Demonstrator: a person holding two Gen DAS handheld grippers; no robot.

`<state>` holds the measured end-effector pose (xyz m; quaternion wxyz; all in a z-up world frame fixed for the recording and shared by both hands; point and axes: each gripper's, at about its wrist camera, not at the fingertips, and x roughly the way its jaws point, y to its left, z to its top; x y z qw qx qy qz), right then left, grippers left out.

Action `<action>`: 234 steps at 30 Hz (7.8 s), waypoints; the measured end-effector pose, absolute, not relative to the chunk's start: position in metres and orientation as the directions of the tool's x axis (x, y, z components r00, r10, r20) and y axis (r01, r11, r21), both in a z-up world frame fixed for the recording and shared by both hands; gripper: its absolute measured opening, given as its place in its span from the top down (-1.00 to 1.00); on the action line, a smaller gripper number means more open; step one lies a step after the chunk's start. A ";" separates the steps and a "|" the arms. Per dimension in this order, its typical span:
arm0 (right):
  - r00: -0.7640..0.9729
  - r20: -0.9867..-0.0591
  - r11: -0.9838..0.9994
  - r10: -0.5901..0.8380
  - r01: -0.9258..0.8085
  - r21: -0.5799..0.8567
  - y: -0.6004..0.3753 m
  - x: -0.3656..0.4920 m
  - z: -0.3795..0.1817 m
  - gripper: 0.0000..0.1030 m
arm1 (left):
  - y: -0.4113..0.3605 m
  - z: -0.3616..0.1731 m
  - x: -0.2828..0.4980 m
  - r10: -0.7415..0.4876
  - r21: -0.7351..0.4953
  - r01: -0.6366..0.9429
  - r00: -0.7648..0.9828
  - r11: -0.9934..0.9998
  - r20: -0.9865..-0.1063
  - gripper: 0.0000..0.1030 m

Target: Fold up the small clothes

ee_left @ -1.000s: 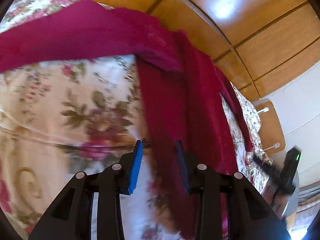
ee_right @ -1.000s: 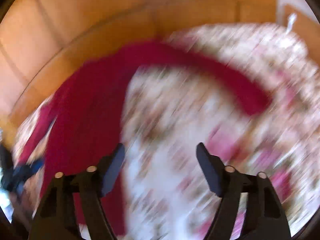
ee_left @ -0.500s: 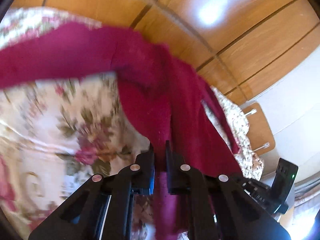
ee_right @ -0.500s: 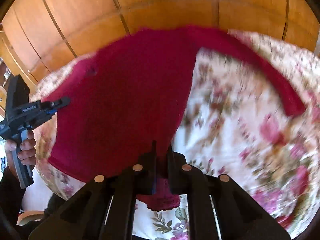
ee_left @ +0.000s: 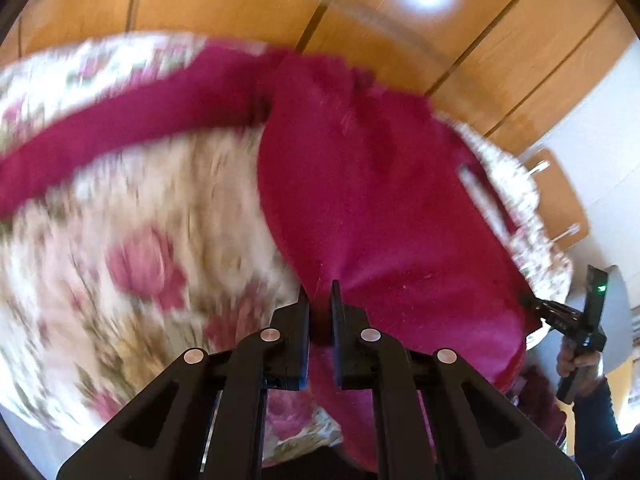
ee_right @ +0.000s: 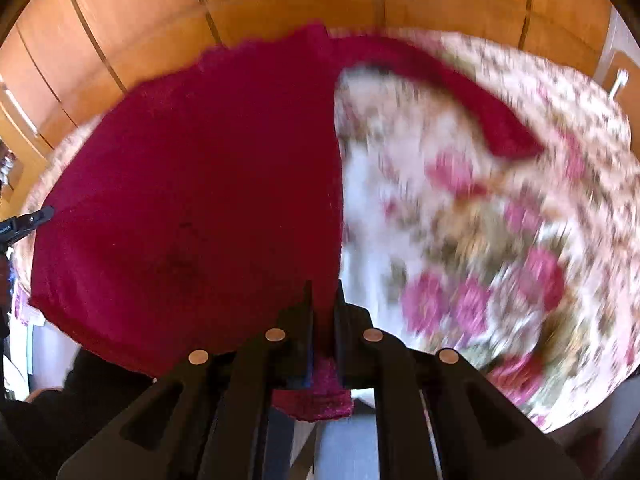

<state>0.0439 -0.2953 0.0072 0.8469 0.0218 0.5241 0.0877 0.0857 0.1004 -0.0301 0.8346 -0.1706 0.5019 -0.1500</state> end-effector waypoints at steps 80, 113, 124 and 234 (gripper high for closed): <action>0.031 -0.764 0.624 0.645 -0.598 0.503 -0.078 0.059 -0.052 -0.69 | 0.196 -0.087 -0.003 -0.366 -0.492 -0.194 0.456 0.849 -0.811 1.00; 0.322 -0.835 0.780 0.447 -0.596 0.188 -0.019 0.090 -0.050 -0.80 | 0.447 -0.004 0.191 0.465 -0.024 -0.694 0.508 0.720 -0.725 0.89; 0.345 -0.838 0.769 0.422 -0.626 0.130 -0.016 0.089 -0.047 -0.86 | 0.437 -0.054 0.155 0.310 -0.178 -0.735 0.475 0.654 -0.824 -0.11; 0.472 -0.862 0.982 0.185 -0.125 0.142 -0.280 0.187 -0.041 0.91 | 0.051 -0.082 0.088 -0.193 -0.099 0.194 0.564 0.976 -0.803 -0.37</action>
